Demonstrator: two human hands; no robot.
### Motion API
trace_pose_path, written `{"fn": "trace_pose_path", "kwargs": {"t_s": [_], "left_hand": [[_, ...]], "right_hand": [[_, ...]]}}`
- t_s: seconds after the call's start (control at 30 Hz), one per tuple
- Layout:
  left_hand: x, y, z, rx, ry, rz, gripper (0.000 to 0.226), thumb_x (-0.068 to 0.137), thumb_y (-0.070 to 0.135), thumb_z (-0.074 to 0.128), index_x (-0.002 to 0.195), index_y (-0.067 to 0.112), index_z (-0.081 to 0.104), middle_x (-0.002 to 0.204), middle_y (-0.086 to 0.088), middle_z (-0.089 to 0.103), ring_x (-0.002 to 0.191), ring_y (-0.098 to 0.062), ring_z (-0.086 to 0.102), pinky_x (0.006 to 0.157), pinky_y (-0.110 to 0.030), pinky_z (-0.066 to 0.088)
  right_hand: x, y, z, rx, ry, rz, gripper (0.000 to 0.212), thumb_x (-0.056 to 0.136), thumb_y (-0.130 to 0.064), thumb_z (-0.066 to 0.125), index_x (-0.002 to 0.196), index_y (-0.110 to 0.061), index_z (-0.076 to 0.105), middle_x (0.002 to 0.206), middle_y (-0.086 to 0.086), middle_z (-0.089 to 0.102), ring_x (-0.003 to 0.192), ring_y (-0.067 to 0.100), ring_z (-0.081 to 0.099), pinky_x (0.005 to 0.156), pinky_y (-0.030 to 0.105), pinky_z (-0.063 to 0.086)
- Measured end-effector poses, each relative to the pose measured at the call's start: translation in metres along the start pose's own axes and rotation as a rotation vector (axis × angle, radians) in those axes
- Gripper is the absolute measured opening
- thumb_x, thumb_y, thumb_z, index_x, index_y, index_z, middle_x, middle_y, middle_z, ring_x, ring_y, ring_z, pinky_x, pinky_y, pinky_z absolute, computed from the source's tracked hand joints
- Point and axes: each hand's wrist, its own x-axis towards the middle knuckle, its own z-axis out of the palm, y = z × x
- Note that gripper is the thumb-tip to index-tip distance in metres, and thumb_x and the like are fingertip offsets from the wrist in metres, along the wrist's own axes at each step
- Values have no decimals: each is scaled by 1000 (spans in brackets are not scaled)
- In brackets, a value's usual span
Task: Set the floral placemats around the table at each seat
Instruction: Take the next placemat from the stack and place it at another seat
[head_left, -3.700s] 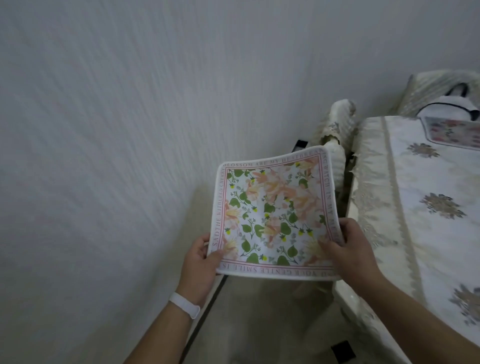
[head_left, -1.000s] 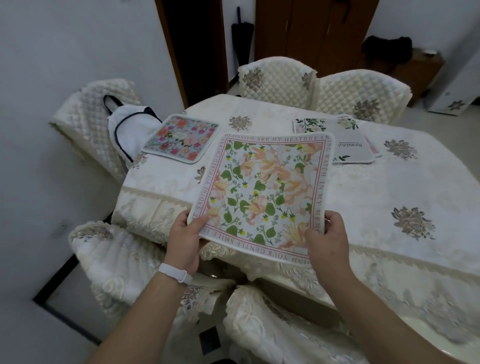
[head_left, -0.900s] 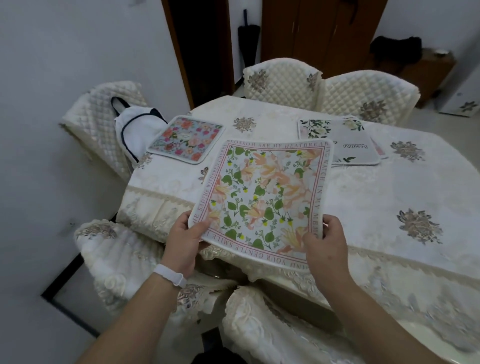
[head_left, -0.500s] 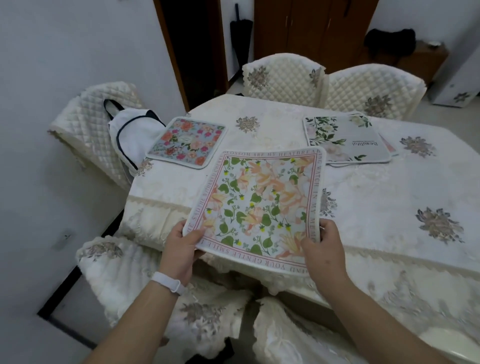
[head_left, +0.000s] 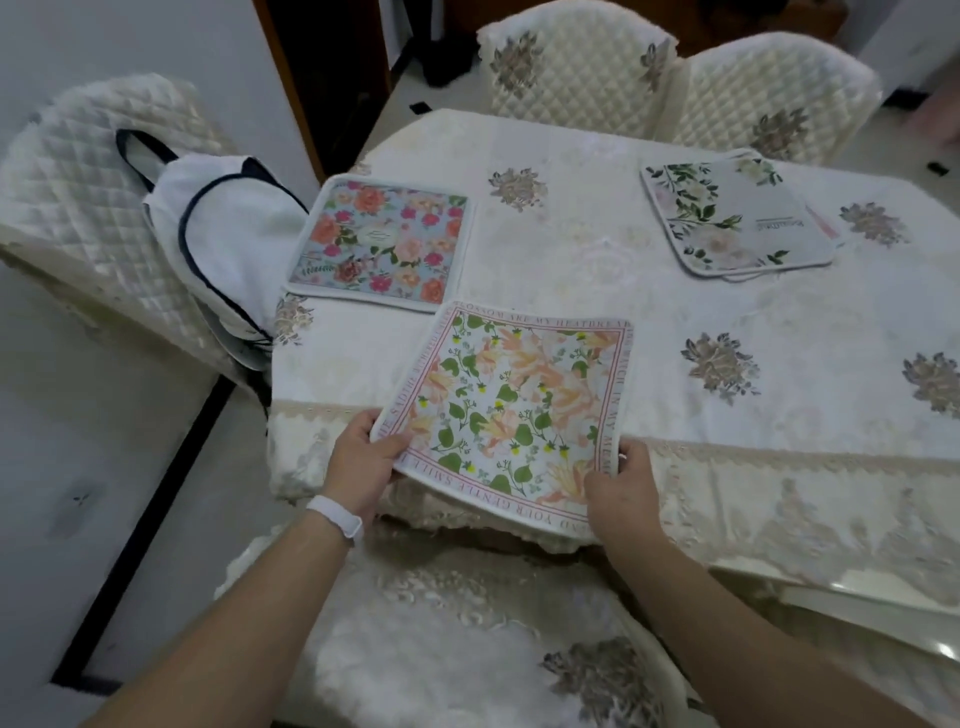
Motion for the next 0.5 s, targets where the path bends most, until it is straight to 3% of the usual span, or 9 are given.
{"fn": "trace_pose_path", "kwargs": {"t_s": [0.13,0.23,0.37,0.5], "left_hand": [[23,-6,5,-49,-30,-122,15,88,-1,60,97,11,59,100,-13,70,78,-28,71,58,-34,58],[35,-8,9,-91,-46,-190,15,87,-1,59,97,10,59,101,-16,71,79,-30,70,65,-42,59],[40,-8,11,-120,-49,-202,17,88,0,56,101,11,59,93,-12,71,71,-25,69,49,-30,54],[31,-23,13,-28,-132,-184,30,89,1,56,115,16,59,98,-13,74,80,-30,72,61,-36,59]], "right_hand": [[5,10,10,-25,66,63,28,93,-8,55,113,-25,46,94,-12,58,88,17,63,64,31,53],[6,19,15,2,101,97,28,91,-6,54,111,-23,47,94,-11,58,86,14,61,66,34,54],[7,27,22,65,156,153,31,87,-2,53,110,-22,50,97,-6,62,85,15,62,66,34,54],[6,33,28,119,196,181,29,87,-2,53,108,-23,49,98,-5,62,85,15,61,70,38,56]]}}
